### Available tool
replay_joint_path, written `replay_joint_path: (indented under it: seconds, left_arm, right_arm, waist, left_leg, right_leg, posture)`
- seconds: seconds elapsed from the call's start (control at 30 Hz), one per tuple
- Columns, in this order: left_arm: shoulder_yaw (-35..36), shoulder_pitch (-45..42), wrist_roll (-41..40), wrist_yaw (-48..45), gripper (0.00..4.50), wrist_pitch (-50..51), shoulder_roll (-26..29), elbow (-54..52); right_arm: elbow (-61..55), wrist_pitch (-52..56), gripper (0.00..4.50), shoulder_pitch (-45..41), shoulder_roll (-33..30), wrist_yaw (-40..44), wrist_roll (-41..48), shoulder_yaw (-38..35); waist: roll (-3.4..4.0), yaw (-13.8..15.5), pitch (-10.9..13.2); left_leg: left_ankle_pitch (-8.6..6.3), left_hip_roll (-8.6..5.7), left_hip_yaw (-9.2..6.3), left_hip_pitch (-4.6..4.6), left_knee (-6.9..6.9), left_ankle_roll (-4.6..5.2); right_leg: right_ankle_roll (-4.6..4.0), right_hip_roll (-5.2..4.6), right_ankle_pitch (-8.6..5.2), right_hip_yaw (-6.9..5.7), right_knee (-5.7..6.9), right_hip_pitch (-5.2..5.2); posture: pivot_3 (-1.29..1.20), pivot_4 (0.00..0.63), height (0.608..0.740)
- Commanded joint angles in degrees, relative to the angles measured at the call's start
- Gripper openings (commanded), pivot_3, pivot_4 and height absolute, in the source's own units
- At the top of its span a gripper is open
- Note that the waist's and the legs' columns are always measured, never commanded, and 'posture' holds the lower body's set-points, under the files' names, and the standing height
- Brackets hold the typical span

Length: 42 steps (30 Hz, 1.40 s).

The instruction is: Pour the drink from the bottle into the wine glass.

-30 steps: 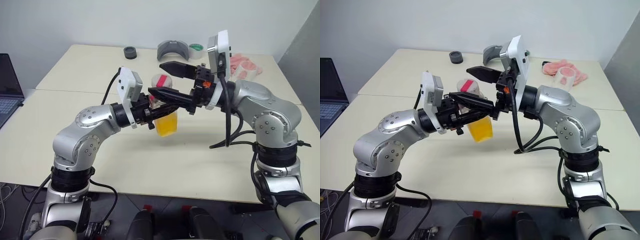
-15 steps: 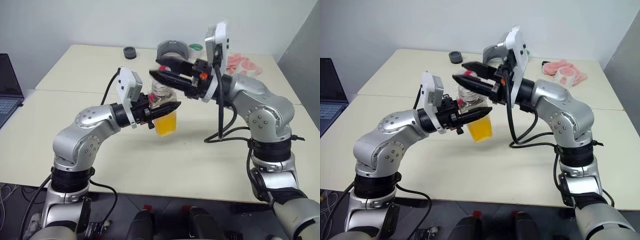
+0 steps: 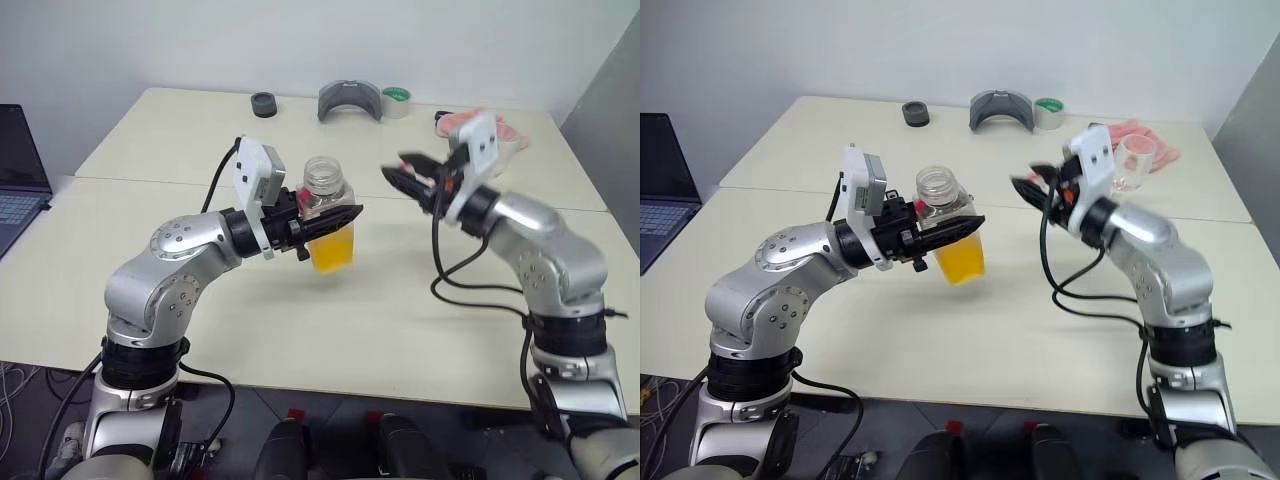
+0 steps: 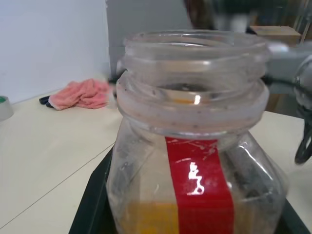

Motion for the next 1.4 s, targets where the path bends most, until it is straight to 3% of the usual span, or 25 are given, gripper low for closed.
replay_joint_path:
  seconds: [0.03, 0.3, 0.57, 0.77, 1.0, 1.07, 1.27, 1.4]
  left_arm:
    - [1.0, -0.6, -1.0, 0.4, 1.78, -0.8, -0.1, -2.4]
    - [0.4, -1.8, -0.7, 0.0, 1.78, -1.0, -0.7, -1.6]
    - [0.7, -1.5, -0.8, 0.1, 1.78, -0.7, -0.4, -1.8]
    - [1.2, -1.2, -0.3, -0.1, 1.78, -1.1, 0.2, -1.2]
    - [3.2, -2.4, 5.0, 1.7, 1.78, -6.0, 1.2, 6.5]
    - [3.1, -2.6, 8.7, 3.3, 1.78, -8.8, 1.6, 10.2]
    - [4.4, -3.7, 17.8, 10.0, 1.78, -16.3, 1.9, 20.9]
    - [7.2, -5.5, 23.6, 19.7, 1.78, -20.2, 1.5, 30.3]
  right_arm:
    - [-4.4, 1.5, 1.74, 6.3, 2.3, -8.4, -4.5, -1.3]
    - [4.2, -4.9, 1.74, 14.3, 7.5, -11.9, -10.9, 0.4]
    - [2.9, -4.2, 4.43, 14.6, 5.9, -10.1, -11.0, -0.8]
    - [-4.7, 2.1, 4.47, 14.4, 1.2, -3.7, -5.7, -2.9]
    - [-10.6, -2.1, 4.47, 7.4, -9.1, 24.3, 7.8, 0.4]
    - [-9.7, -1.1, 4.47, 2.8, -9.4, 28.4, 11.4, 1.0]
    - [-4.1, 0.4, 4.47, -11.8, -2.6, 25.3, 15.3, 0.7]
    - [-1.9, -0.7, 4.47, -14.5, 2.6, 21.6, 13.9, 2.3]
  waist:
    - [0.00, -0.1, 0.0]
    - [0.00, -0.2, 0.0]
    - [0.00, -0.2, 0.0]
    - [0.00, -0.2, 0.0]
    - [0.00, -0.4, 0.0]
    - [0.00, -0.4, 0.0]
    - [-0.01, -0.3, 0.0]
    - [-0.02, 0.0, 0.0]
  left_leg:
    - [0.00, 0.02, -0.04, 0.00, 0.02, 0.00]
    - [0.01, 0.03, 0.07, 0.09, 0.03, -0.01]
    - [0.01, 0.02, 0.06, 0.08, 0.03, -0.01]
    - [0.00, 0.02, 0.04, 0.07, 0.03, -0.01]
    - [0.00, 0.00, 0.05, 0.13, 0.05, 0.01]
    - [0.00, 0.01, -0.02, 0.15, 0.05, 0.01]
    - [0.00, 0.09, -0.03, 0.15, 0.07, 0.01]
    - [0.00, 0.08, -0.10, 0.08, 0.08, 0.01]
  right_leg:
    - [0.00, 0.00, 0.00, 0.02, 0.02, 0.02]
    - [0.02, 0.15, -0.01, 0.06, 0.03, 0.03]
    - [0.02, 0.13, -0.01, 0.06, 0.01, 0.03]
    - [0.02, 0.14, -0.01, 0.05, 0.01, 0.03]
    - [0.02, 0.26, -0.01, 0.03, -0.01, 0.07]
    - [0.02, 0.34, -0.01, -0.04, -0.04, 0.12]
    - [0.00, 0.32, 0.00, -0.01, 0.02, 0.08]
    - [0.00, 0.10, 0.00, -0.12, 0.05, 0.07]
  posture:
    - [0.00, 0.150, 0.740]
    - [0.00, 0.150, 0.740]
    - [0.00, 0.150, 0.740]
    - [0.00, 0.150, 0.740]
    - [0.00, 0.150, 0.740]
    - [0.00, 0.150, 0.740]
    - [0.00, 0.150, 0.740]
    - [0.00, 0.150, 0.740]
